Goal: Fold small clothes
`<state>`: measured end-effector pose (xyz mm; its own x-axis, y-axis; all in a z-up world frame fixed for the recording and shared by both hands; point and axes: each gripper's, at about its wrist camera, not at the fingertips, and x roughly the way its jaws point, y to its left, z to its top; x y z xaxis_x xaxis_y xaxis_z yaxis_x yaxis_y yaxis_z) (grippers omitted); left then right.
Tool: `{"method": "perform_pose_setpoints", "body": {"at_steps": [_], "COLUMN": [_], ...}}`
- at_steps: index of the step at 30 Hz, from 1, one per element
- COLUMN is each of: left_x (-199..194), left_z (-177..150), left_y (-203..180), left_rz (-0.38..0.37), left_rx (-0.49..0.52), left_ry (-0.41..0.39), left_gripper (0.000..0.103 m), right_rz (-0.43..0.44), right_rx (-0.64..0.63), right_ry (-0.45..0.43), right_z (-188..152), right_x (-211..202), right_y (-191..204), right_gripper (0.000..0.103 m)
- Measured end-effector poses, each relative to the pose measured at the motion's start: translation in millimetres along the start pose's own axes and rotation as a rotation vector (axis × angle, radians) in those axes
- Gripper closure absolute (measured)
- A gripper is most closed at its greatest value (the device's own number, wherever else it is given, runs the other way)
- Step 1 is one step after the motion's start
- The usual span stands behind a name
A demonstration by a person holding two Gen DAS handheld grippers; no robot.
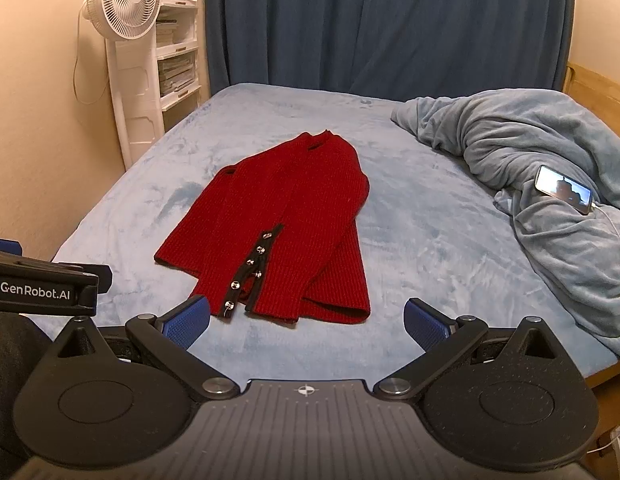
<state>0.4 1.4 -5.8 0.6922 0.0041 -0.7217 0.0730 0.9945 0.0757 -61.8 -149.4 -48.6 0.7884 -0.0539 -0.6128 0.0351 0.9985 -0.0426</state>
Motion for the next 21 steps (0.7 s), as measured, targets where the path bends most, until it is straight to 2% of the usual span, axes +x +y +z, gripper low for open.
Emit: {"method": "perform_pose_setpoints", "body": {"at_steps": [21], "left_x": [2.5], "left_z": [-0.4], "left_y": [-1.5], "left_rz": [-0.002], "left_rx": [0.001], "left_ry": [0.006], "left_gripper": [0.0], "right_rz": [0.0], "right_rx": [0.001], "right_ry": [0.006], "right_z": [1.5], "right_x": [0.9], "right_y": [0.2], "right_gripper": [0.001]}}
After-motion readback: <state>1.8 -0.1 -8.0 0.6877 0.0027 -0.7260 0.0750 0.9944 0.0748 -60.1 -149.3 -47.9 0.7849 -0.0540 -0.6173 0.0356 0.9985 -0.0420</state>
